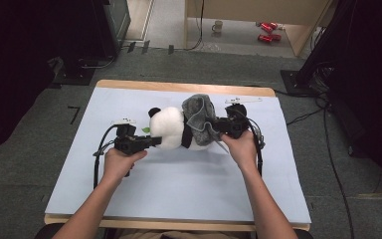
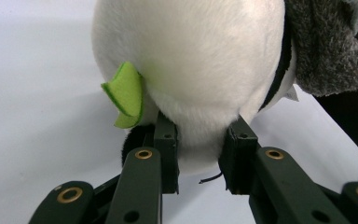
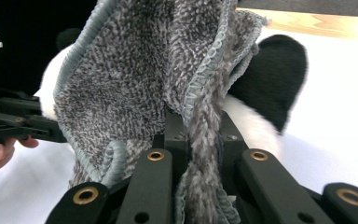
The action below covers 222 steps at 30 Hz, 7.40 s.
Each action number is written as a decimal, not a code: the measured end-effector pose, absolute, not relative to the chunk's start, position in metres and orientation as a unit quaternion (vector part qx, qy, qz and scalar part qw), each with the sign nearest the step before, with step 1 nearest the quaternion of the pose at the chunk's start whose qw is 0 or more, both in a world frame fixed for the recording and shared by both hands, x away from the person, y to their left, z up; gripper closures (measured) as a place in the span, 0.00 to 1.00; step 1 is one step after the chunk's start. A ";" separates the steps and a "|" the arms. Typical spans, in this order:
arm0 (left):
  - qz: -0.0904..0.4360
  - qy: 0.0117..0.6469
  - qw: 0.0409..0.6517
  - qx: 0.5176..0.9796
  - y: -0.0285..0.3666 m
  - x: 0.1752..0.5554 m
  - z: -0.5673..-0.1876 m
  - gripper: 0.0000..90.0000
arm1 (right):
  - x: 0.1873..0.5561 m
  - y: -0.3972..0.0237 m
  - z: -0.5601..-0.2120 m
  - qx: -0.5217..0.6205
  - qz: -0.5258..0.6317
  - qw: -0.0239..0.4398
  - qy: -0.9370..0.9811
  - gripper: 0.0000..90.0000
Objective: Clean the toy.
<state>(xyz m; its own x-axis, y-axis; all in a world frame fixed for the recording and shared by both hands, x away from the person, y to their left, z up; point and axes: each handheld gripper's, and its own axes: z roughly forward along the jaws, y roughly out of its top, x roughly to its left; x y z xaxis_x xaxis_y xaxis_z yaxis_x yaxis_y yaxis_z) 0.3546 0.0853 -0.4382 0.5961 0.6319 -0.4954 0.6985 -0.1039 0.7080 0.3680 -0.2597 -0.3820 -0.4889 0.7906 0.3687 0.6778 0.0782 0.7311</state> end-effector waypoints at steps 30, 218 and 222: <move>-0.041 0.455 0.492 0.741 0.086 0.359 -0.439 0.80 | 0.367 -0.329 -0.387 0.584 0.436 0.099 0.677 0.89; -0.042 0.482 0.453 0.749 0.095 0.376 -0.458 0.80 | 0.359 -0.314 -0.380 0.566 0.474 0.075 0.670 0.89; -0.039 0.480 0.454 0.749 0.095 0.374 -0.459 0.80 | 0.353 -0.308 -0.360 0.546 0.496 0.080 0.670 0.89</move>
